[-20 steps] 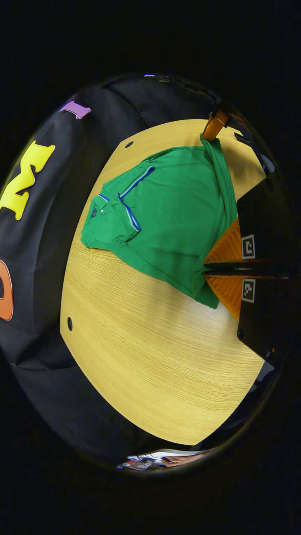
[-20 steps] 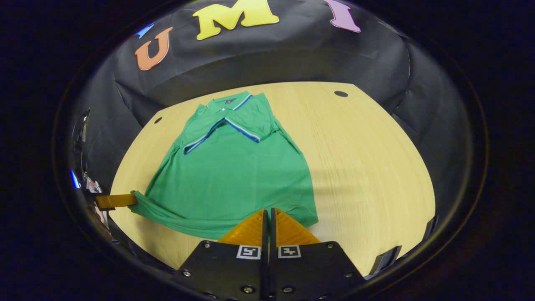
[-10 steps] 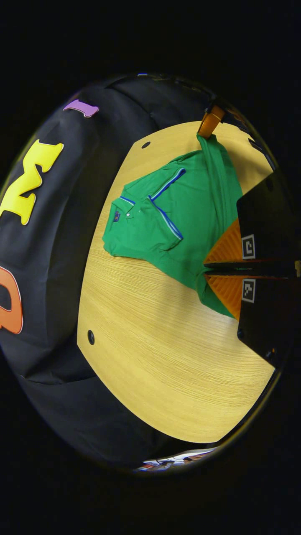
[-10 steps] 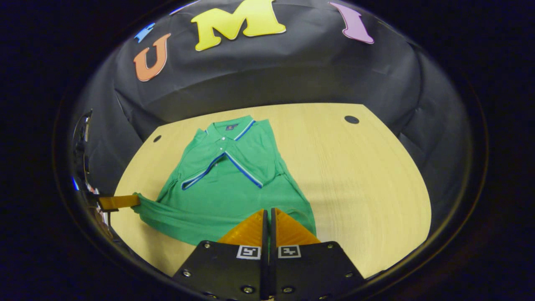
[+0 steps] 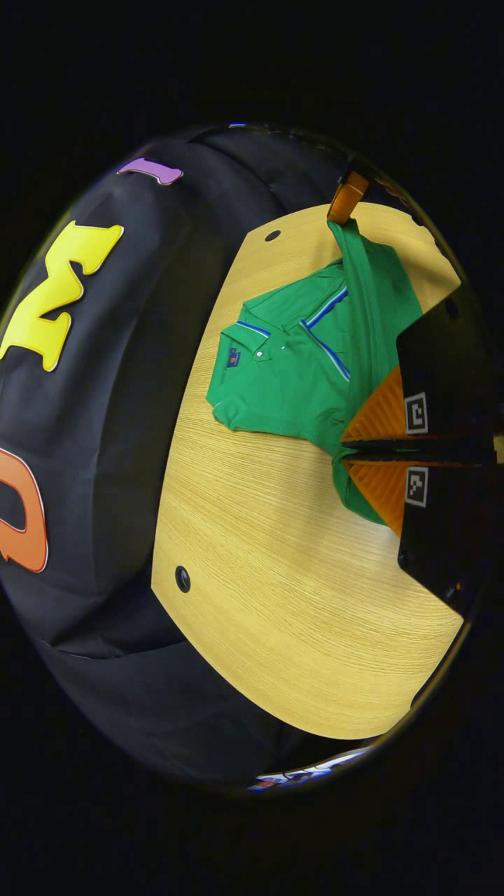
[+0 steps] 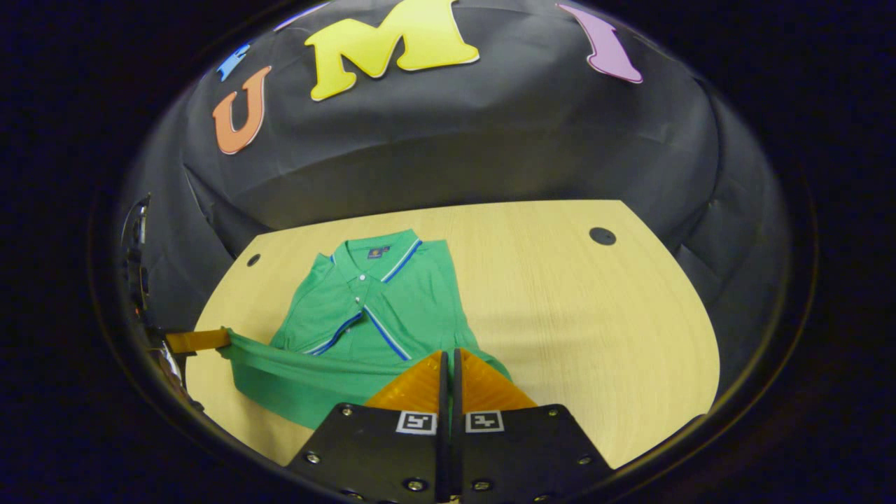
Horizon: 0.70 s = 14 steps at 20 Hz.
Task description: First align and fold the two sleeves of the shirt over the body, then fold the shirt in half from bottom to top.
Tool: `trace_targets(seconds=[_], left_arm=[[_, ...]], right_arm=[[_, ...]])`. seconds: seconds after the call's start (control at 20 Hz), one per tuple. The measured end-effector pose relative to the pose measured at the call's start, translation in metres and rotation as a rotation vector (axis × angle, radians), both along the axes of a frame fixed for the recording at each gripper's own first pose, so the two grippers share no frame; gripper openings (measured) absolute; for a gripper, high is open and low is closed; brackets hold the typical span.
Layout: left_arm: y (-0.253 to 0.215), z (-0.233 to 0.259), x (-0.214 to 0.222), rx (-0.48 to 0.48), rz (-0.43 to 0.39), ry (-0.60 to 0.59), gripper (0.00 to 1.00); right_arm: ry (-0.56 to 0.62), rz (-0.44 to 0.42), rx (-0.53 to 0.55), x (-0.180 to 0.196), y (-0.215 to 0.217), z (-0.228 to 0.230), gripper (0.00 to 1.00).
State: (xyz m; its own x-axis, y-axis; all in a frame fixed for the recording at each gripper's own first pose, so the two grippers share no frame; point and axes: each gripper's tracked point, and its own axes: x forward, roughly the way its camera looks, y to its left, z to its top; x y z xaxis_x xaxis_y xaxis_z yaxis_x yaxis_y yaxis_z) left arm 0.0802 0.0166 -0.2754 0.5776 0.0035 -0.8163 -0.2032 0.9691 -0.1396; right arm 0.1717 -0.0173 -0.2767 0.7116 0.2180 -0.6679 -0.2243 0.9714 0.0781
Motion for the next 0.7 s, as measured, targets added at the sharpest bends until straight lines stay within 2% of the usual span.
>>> trace_targets(seconds=[0.25, 0.7], left_arm=[[0.008, -0.001, 0.038, 0.001, 0.008, -0.027, 0.03], [0.016, -0.005, 0.138, 0.008, 0.021, -0.116, 0.03]], right_arm=[[-0.028, 0.014, 0.008, 0.038, 0.011, 0.005, 0.01], [-0.095, 0.025, 0.023, 0.125, 0.029, 0.016, 0.0]])
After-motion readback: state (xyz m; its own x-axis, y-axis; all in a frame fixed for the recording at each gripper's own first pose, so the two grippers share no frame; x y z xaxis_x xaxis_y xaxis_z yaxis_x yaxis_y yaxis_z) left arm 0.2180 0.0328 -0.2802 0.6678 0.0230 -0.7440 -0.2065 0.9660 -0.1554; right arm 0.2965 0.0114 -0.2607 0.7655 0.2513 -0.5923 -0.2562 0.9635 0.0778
